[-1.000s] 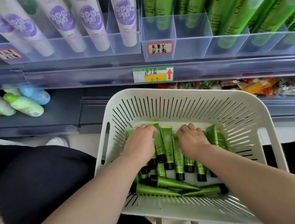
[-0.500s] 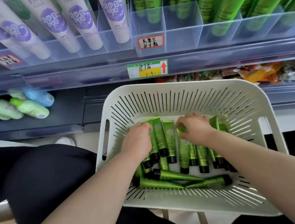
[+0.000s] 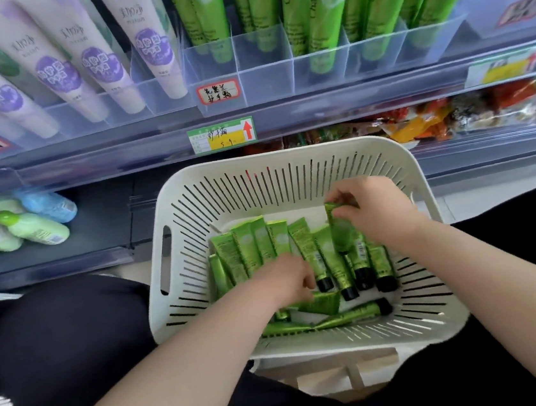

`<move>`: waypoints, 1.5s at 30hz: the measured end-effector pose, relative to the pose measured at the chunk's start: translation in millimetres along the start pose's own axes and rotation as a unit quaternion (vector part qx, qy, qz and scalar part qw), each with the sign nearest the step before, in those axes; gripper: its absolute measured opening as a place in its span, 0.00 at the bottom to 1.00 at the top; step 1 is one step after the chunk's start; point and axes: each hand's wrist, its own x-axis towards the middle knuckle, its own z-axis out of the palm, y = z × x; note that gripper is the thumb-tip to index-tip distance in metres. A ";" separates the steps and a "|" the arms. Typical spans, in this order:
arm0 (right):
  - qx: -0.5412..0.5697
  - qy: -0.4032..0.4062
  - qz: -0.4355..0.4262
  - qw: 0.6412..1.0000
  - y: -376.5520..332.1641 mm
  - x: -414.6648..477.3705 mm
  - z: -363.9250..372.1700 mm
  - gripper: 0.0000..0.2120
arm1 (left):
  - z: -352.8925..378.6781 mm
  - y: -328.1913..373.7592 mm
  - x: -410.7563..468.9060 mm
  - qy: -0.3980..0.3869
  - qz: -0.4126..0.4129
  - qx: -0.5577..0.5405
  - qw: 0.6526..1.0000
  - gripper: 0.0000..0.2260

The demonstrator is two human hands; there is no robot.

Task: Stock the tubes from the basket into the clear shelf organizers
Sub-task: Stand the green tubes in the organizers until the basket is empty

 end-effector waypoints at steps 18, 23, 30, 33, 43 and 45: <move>0.002 -0.032 -0.029 0.999 7.5 -11.5 13.7 0.07 | 16.3 12.3 16.9 -0.169 -0.081 0.077 0.979 0.19; -0.004 -0.034 -0.031 0.999 4.0 -13.3 14.8 0.07 | 4.0 17.8 10.1 -0.184 -0.050 0.142 0.971 0.20; -0.009 -0.026 -0.029 0.999 0.0 -14.7 10.9 0.07 | 4.1 -1.7 -1.3 -0.072 -0.032 0.025 0.997 0.20; -0.024 -0.023 -0.027 0.999 -4.7 -15.8 7.8 0.07 | -2.1 -14.0 -10.7 0.025 -0.044 -0.078 0.996 0.21; -0.027 0.022 -0.047 0.998 -40.6 -15.1 -18.5 0.08 | -62.5 -20.1 -51.5 0.309 -0.033 -0.330 0.891 0.04; -0.029 0.039 -0.054 0.997 -51.6 -14.3 -29.7 0.09 | -79.6 -16.3 -60.4 0.365 -0.026 -0.335 0.868 0.03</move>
